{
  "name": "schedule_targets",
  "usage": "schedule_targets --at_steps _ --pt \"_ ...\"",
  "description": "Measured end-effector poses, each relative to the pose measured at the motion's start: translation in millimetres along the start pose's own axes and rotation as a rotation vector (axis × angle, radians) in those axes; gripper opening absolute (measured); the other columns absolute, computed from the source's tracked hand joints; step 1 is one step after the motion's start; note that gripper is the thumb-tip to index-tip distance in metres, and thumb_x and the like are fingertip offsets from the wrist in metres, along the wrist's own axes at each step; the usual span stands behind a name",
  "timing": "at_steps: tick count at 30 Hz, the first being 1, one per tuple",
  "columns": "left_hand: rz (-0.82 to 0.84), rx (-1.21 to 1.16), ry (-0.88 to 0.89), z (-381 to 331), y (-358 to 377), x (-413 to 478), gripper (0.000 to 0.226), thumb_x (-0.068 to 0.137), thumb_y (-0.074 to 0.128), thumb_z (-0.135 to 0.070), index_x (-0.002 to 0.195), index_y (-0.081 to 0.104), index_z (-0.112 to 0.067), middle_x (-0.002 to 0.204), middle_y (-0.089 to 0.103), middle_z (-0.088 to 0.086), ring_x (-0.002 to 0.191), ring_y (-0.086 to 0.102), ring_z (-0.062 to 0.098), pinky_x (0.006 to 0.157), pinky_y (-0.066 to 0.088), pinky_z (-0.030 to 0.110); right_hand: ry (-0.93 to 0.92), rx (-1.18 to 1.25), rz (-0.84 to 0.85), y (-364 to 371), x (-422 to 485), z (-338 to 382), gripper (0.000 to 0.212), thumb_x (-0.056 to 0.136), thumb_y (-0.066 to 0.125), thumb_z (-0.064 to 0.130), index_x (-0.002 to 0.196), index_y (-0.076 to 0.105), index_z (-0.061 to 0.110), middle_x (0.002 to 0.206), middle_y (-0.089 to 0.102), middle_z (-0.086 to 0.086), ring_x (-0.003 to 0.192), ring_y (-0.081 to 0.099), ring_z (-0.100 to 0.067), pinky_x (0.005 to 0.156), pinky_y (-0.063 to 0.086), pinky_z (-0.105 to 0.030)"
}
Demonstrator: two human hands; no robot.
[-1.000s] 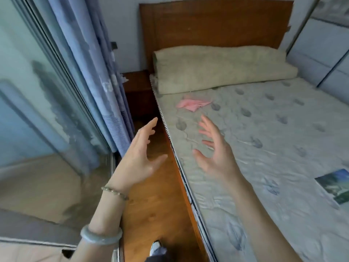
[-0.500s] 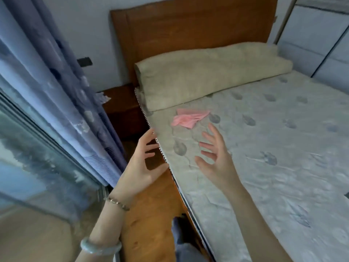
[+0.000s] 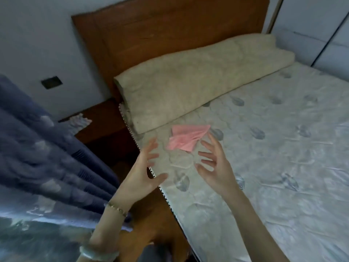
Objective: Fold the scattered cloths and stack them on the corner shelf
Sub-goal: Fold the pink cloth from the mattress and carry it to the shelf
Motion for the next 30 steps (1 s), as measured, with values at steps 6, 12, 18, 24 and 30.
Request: schedule_targets --at_steps 6,12,18,24,30 --pt "0.172 -0.074 0.002 70.7 -0.8 105.9 0.096 0.077 0.078 -0.014 0.145 0.014 -0.039 0.141 0.031 -0.026 0.120 0.044 -0.010 0.097 0.039 0.012 0.082 -0.080 -0.094 30.7 76.1 -22.4 0.087 0.082 0.068 -0.002 0.130 0.021 0.053 0.132 0.047 0.012 0.109 0.056 -0.003 0.092 0.048 -0.017" --pt "0.429 -0.052 0.024 151.4 -12.7 227.9 0.090 0.076 0.077 -0.024 0.132 0.016 -0.061 0.136 0.036 -0.028 0.122 0.047 0.003 0.102 0.041 0.029 0.216 -0.143 -0.273 72.0 162.1 -41.9 0.073 0.085 0.065 0.001 0.132 0.028 0.043 0.127 0.048 0.007 0.108 0.056 -0.013 0.085 0.045 -0.009" --pt "0.744 0.145 0.226 188.3 -12.3 320.5 0.094 0.078 0.074 -0.017 0.135 0.014 -0.060 0.129 0.035 -0.018 0.119 0.040 0.001 0.102 0.032 0.016 0.355 -0.160 -0.429 93.9 217.0 -53.0 0.072 0.083 0.066 0.002 0.142 0.034 0.029 0.127 0.051 0.008 0.110 0.056 -0.006 0.085 0.043 -0.006" --pt "0.874 0.185 0.383 234.7 32.9 371.4 0.082 0.083 0.070 -0.023 0.149 0.020 -0.031 0.148 0.030 -0.012 0.132 0.034 0.005 0.107 0.033 0.024 0.438 -0.163 -0.509 95.7 255.3 -94.7 0.069 0.083 0.065 0.004 0.131 0.037 0.045 0.119 0.050 0.026 0.106 0.055 0.005 0.086 0.048 -0.013" --pt "0.903 0.238 0.378 304.4 89.4 395.5 0.077 0.085 0.063 -0.023 0.150 0.021 -0.024 0.147 0.036 -0.002 0.134 0.038 0.016 0.103 0.042 0.042 0.479 -0.146 -0.471 103.7 289.4 -192.4 0.066 0.082 0.065 -0.001 0.138 0.042 0.026 0.121 0.053 0.017 0.101 0.054 0.012 0.082 0.045 -0.006"
Point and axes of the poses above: each hand's wrist, its own x-axis towards the middle knuckle, its own y-axis out of the palm, z = x × y, the point moved 3 cm from there along x, towards the middle knuckle
